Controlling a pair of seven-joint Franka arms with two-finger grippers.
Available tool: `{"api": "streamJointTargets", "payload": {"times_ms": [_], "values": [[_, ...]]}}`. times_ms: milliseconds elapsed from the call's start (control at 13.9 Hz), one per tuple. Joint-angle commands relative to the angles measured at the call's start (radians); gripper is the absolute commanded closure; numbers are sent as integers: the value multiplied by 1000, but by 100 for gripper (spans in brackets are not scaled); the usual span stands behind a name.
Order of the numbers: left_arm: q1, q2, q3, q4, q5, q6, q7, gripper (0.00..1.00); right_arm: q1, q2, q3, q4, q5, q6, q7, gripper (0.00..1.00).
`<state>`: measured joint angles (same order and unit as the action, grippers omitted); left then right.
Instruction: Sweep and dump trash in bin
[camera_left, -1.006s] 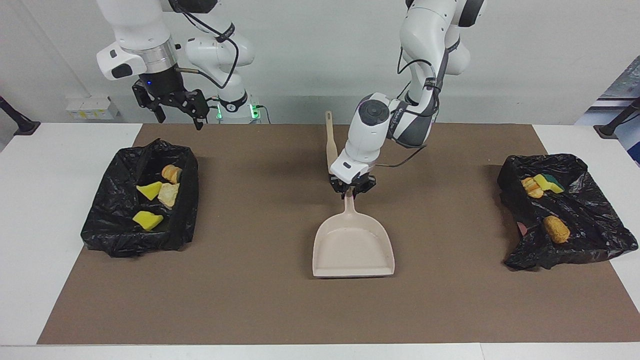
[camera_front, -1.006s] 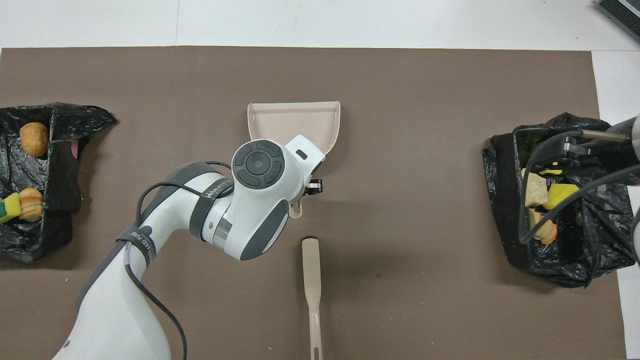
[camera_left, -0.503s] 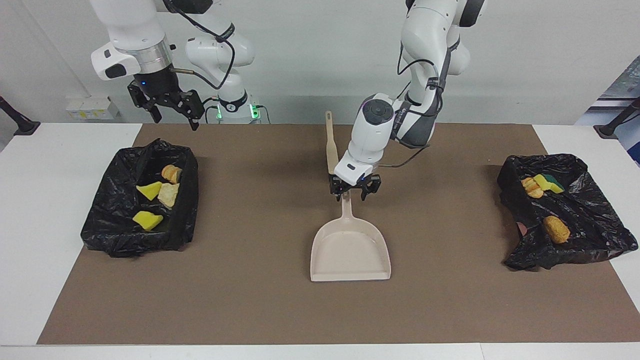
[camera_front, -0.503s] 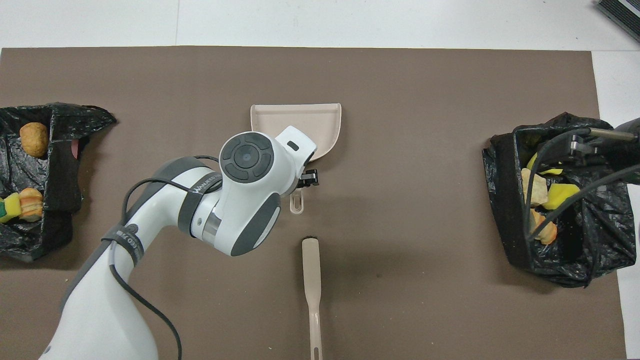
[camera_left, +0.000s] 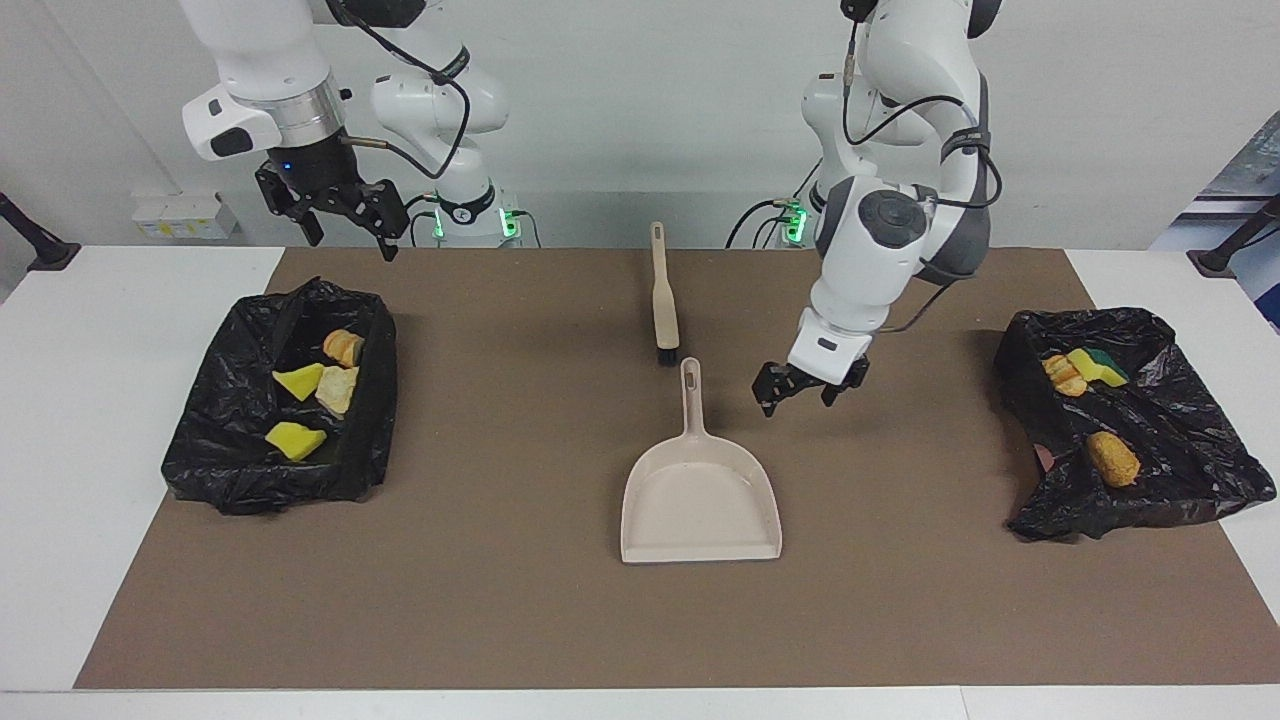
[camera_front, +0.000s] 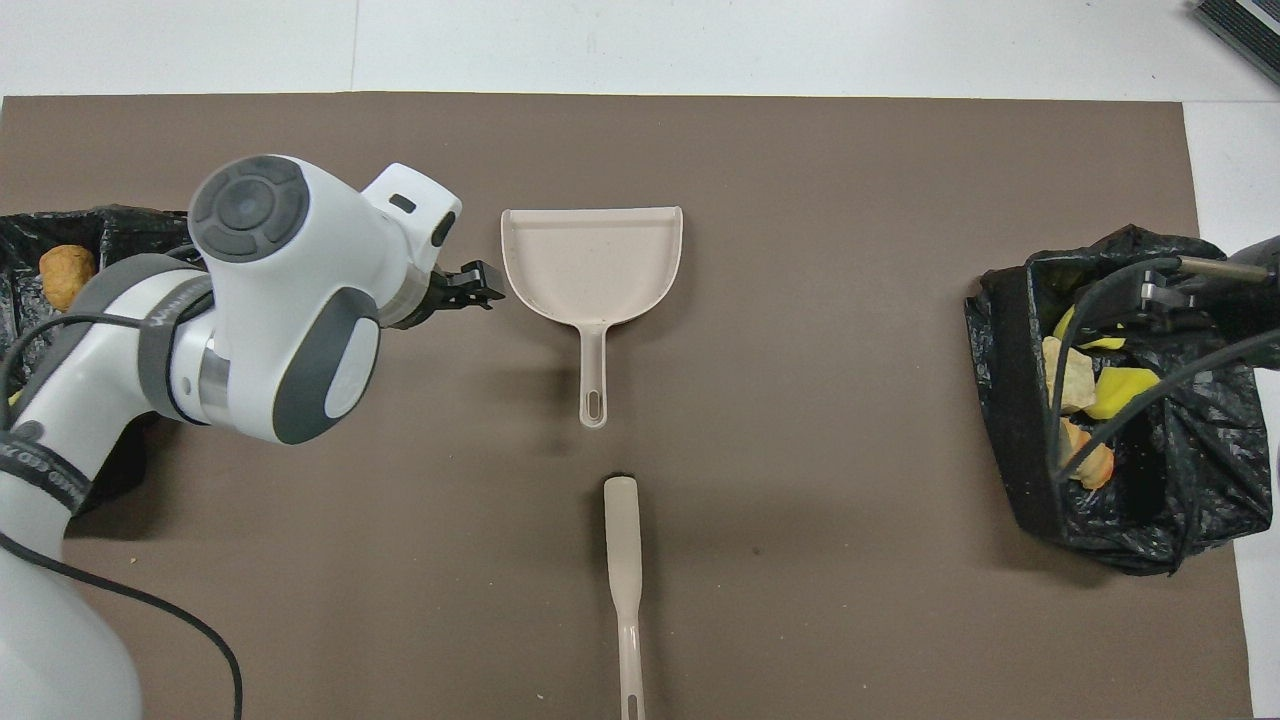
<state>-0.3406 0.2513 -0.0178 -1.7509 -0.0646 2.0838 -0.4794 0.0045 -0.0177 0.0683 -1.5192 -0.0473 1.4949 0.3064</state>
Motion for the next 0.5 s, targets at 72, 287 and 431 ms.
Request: {"api": "streamJointTargets", "payload": {"times_ms": [72, 287, 431], "values": [[116, -30, -17, 48, -14, -108, 167, 0, -11, -4, 1, 5, 14, -10, -33, 0], [211, -90, -8, 57, -14, -211, 368, 0, -11, -4, 2, 5, 14, -10, -32, 0], [279, -124, -7, 57, -15, -254, 470, 0, -11, -4, 2, 5, 14, -10, -32, 0]]}}
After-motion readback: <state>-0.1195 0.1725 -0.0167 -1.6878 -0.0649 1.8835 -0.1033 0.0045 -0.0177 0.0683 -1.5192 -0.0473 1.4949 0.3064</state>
